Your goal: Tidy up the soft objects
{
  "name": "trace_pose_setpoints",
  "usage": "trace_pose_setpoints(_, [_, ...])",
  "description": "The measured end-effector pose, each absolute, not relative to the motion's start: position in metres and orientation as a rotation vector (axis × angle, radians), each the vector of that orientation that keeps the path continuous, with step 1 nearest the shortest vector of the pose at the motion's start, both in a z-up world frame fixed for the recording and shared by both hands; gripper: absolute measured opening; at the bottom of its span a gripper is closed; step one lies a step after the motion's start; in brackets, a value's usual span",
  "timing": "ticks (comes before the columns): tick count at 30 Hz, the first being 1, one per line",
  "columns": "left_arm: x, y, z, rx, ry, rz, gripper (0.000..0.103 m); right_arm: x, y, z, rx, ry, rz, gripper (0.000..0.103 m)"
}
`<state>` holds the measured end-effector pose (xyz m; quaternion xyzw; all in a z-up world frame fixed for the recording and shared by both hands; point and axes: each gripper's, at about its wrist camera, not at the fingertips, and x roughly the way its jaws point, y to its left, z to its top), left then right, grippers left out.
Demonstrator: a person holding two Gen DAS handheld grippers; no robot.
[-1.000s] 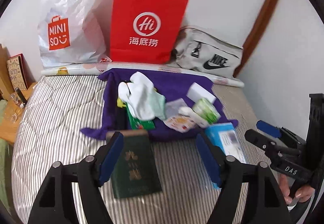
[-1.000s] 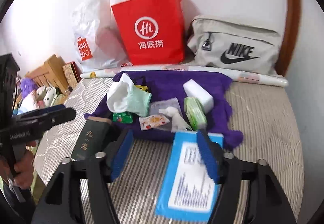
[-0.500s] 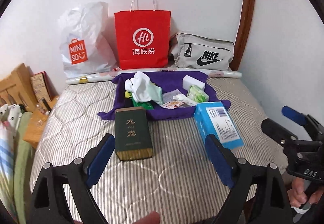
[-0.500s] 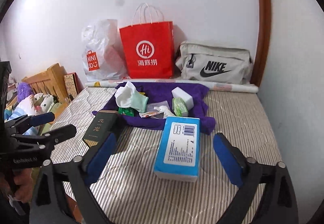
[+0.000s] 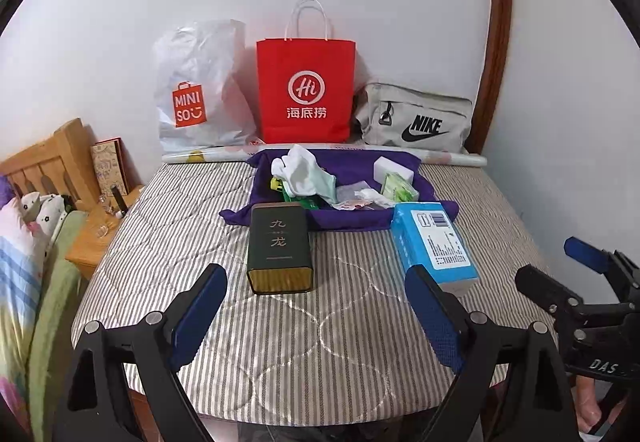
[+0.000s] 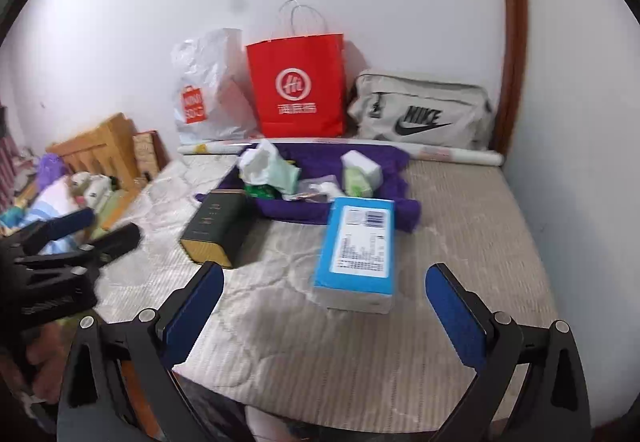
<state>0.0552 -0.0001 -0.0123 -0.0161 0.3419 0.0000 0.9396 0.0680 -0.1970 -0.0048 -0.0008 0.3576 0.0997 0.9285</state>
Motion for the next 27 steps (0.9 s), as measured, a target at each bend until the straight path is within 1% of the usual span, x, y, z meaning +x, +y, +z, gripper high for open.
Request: trace_pose_setpoints(27, [0.043,-0.009,-0.015,-0.013,0.712,-0.027,0.090,0.057,-0.201,-0.009,0.044,0.746,0.226,0.100])
